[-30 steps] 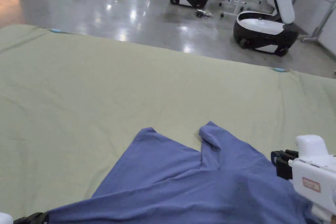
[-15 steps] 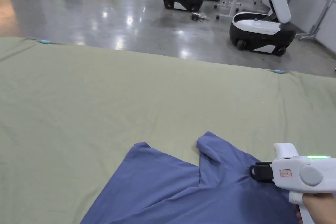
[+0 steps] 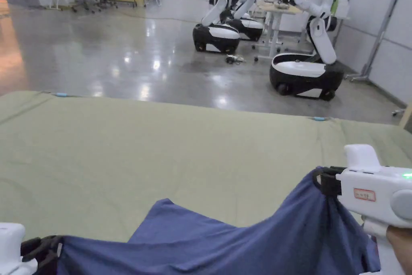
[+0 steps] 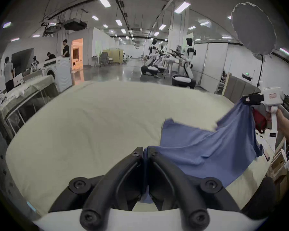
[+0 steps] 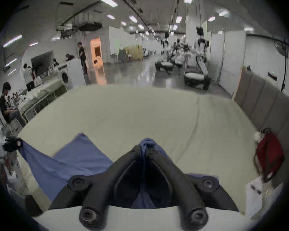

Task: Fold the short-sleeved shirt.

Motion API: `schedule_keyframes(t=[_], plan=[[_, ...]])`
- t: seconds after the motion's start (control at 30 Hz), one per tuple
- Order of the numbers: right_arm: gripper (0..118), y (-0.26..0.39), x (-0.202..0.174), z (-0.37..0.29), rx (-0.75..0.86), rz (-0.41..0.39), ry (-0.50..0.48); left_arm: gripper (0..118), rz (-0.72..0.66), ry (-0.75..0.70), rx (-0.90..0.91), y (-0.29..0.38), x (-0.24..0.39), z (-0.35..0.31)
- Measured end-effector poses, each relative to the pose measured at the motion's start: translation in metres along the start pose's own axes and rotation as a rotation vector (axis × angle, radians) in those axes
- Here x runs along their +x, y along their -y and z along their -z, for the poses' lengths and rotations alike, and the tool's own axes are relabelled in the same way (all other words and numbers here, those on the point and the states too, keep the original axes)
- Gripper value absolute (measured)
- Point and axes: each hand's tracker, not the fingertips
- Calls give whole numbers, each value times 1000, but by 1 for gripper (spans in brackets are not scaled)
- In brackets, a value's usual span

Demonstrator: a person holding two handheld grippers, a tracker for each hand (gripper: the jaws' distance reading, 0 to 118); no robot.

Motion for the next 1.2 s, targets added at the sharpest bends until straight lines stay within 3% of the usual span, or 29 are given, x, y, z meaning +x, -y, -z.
schedule_keyframes(t=[0.23,0.33,0.5,0.7,0.9,1.2], plan=[[9,-124,26,-110,257,33,36,2,72,-21,263,-141,19,-14],[9,-176,42,-143,377,16,113,2,71,-29,336,-204,29,-15],[9,-255,73,-172,482,112,137,2,80,-70,418,-299,45,-10],[9,-308,81,-177,579,98,117,2,152,-160,521,-367,63,-12],[9,-299,85,-144,559,130,97,2,206,-196,536,-377,44,15],[9,-219,105,-41,411,200,91,2,166,-187,428,-279,33,89]])
